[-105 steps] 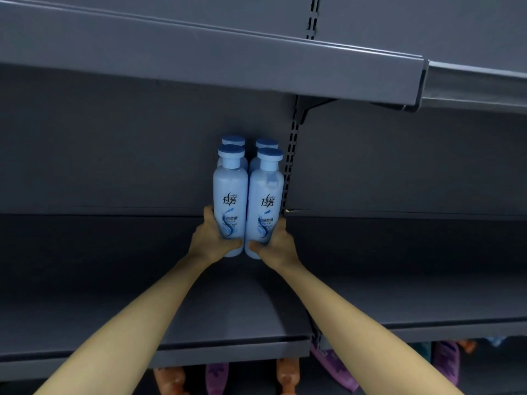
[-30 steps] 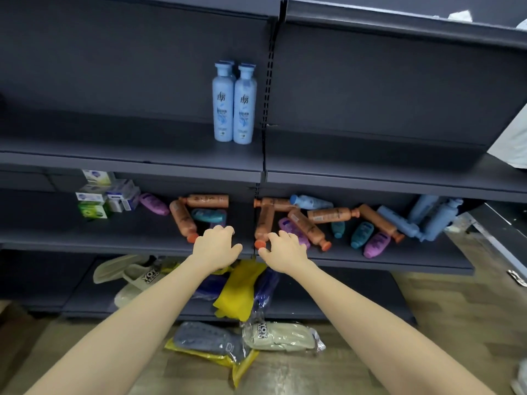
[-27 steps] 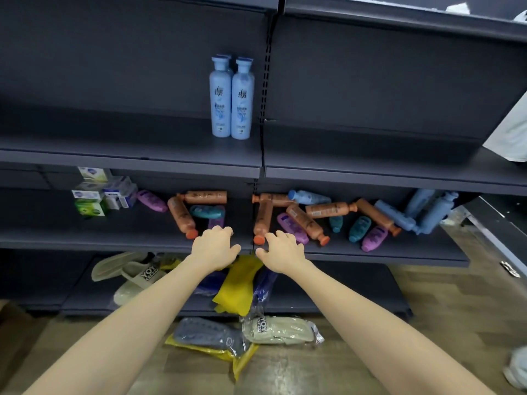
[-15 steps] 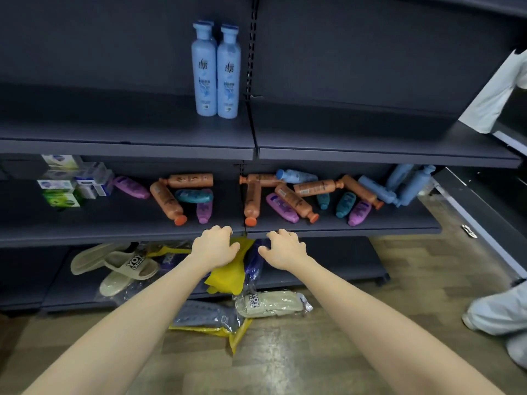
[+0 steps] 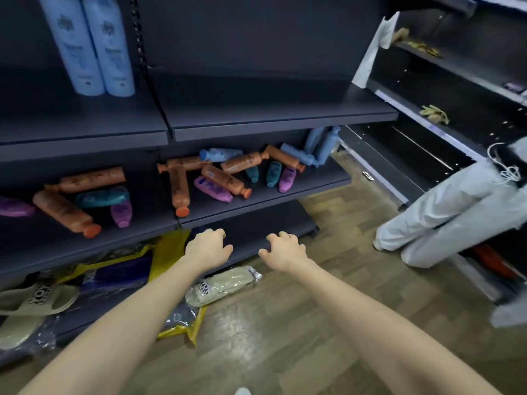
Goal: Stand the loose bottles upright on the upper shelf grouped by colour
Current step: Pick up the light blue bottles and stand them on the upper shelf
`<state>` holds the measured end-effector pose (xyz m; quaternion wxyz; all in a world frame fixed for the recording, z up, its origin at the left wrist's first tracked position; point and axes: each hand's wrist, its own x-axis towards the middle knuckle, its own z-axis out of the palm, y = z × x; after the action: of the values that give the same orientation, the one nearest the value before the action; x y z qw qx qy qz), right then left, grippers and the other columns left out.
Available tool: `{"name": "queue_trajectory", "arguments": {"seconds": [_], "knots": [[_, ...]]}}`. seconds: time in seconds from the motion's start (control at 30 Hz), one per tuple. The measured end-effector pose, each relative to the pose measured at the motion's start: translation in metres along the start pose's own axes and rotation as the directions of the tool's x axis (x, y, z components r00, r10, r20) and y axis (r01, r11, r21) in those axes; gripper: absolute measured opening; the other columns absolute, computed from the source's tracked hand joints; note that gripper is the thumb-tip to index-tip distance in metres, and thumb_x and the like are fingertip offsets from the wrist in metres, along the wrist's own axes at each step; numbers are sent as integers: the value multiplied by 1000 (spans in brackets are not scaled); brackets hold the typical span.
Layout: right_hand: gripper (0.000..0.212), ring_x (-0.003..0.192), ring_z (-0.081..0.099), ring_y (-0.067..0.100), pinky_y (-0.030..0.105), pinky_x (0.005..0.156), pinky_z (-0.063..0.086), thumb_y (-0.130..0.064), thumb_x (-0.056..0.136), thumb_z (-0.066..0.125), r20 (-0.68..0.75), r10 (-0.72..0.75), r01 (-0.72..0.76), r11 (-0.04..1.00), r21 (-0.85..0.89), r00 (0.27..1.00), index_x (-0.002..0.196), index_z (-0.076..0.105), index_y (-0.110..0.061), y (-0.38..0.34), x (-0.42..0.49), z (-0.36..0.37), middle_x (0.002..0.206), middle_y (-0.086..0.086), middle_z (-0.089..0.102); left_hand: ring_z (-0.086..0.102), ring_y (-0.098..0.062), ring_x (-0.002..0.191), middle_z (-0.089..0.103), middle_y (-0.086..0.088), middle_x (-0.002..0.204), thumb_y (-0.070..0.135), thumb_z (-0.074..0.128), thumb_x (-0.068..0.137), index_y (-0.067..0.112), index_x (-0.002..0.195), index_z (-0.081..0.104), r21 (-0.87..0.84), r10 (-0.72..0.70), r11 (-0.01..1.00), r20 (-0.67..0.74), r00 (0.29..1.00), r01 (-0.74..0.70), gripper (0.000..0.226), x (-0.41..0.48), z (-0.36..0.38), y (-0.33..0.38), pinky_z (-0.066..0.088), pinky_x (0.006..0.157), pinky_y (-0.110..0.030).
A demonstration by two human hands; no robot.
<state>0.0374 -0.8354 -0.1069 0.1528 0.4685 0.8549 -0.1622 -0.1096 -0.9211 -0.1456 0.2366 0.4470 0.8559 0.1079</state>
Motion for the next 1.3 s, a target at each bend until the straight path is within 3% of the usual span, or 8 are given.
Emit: {"name": "queue_trajectory", "arguments": {"seconds": [0.4,0.93,1.1,1.3], "knots": [[44,133,28,29,44,103,30,-39,95,40,-11,179,-177,979,99,984,131,43,-15,97,7,-17,137,8,40,48,-30,119,49,-11,131,35,46,92,13,133,45,49,192,979,71,979,-196,46,39,28,99,44,95,-40],[44,130,33,30,43,100,32,-37,94,39,-38,150,-142,977,157,988,133,42,-15,255,86,-79,135,10,43,48,-28,120,49,-9,132,36,47,93,14,134,42,136,185,973,24,983,-186,47,116,48,252,45,94,-40],[45,129,33,30,43,100,32,-37,94,39,1,156,-154,972,176,988,133,42,-15,286,98,-76,135,9,43,47,-28,120,46,-7,134,36,45,94,15,136,40,266,190,942,76,979,-203,47,123,64,282,44,92,-39],[45,130,32,29,43,100,32,-38,94,40,32,167,-170,960,223,985,132,42,-15,311,109,-74,137,9,42,47,-27,121,45,-7,135,37,46,94,16,137,39,258,193,938,161,968,-230,48,136,79,301,44,95,-39]]}}
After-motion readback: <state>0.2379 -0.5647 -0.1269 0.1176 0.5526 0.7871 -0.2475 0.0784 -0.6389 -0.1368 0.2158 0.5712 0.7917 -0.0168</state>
